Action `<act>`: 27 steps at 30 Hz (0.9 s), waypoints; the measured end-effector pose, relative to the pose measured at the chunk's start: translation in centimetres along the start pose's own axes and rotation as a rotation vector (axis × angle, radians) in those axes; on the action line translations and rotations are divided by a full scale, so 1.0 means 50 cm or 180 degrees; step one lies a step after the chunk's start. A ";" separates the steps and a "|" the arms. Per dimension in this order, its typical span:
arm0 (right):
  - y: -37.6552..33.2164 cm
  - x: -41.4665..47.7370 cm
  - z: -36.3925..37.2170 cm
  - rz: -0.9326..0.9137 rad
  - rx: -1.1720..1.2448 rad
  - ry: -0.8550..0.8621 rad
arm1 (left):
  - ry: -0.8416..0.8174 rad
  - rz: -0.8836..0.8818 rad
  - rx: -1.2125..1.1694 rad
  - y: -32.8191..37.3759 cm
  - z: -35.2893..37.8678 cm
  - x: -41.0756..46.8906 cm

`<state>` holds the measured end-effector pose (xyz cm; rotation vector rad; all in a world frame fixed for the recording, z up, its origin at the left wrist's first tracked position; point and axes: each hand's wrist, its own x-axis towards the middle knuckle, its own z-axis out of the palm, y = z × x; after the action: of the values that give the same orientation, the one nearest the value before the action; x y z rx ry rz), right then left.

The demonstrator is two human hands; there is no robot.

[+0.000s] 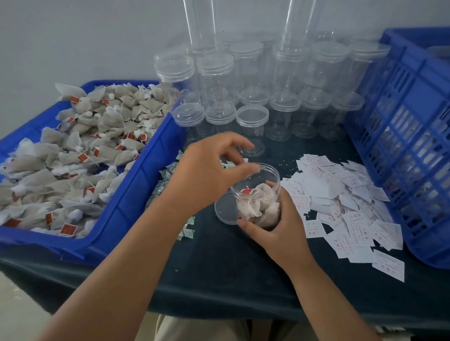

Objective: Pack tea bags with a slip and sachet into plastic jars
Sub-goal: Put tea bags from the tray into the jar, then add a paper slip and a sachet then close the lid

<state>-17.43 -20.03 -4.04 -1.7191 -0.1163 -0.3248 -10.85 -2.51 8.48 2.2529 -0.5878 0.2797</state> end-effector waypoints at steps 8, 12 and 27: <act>0.004 -0.001 -0.006 -0.0043 0.0127 0.0334 | 0.0209 -0.0247 -0.0386 -0.008 0.060 0.020; 0.011 0.006 -0.023 0.0174 0.0076 0.1273 | -0.0069 -0.0954 -0.0175 -0.053 0.132 0.016; 0.023 0.025 -0.048 0.0461 0.0171 0.2141 | -0.0852 -0.0382 0.1104 -0.085 0.268 0.014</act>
<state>-16.30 -22.71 -4.43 -1.4752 0.4835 -0.7630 -7.93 -10.11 -3.00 2.6753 -0.5724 0.0177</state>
